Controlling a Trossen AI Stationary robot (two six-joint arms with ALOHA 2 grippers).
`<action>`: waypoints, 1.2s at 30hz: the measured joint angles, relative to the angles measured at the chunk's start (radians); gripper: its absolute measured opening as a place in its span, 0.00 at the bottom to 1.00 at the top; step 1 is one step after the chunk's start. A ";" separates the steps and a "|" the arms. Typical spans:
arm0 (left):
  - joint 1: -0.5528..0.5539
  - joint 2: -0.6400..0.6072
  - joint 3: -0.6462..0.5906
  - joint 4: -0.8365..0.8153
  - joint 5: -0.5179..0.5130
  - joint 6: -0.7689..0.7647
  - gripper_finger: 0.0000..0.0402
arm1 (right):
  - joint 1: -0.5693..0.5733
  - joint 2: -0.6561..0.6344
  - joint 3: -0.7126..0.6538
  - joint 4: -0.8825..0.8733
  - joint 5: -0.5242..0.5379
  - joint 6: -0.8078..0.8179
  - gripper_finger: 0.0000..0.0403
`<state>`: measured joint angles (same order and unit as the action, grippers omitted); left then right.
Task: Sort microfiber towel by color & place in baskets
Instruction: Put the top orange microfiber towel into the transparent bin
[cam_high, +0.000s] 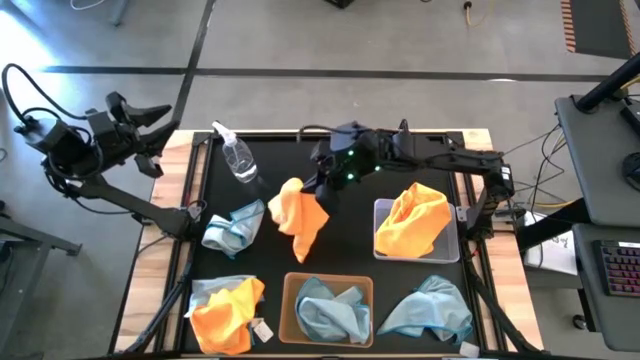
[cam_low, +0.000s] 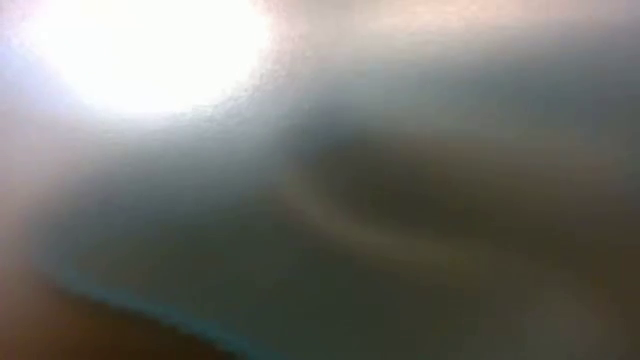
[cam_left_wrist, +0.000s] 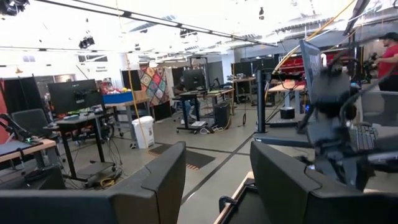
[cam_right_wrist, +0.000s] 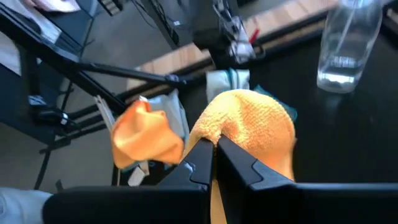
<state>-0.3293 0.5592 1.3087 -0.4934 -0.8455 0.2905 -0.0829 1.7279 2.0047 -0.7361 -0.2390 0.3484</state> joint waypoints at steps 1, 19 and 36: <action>0.000 -0.002 0.000 0.000 0.000 0.000 0.41 | 0.001 0.000 0.017 0.000 0.000 -0.001 0.02; 0.000 -0.037 0.000 -0.003 0.000 0.006 0.41 | 0.016 -0.002 0.216 -0.193 0.007 0.042 0.02; 0.000 -0.044 0.000 -0.001 0.000 0.006 0.41 | 0.026 -0.082 0.253 -0.442 0.113 -0.015 0.02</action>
<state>-0.3292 0.5153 1.3090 -0.4945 -0.8455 0.2966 -0.0566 1.6461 2.2578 -1.1786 -0.1265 0.3334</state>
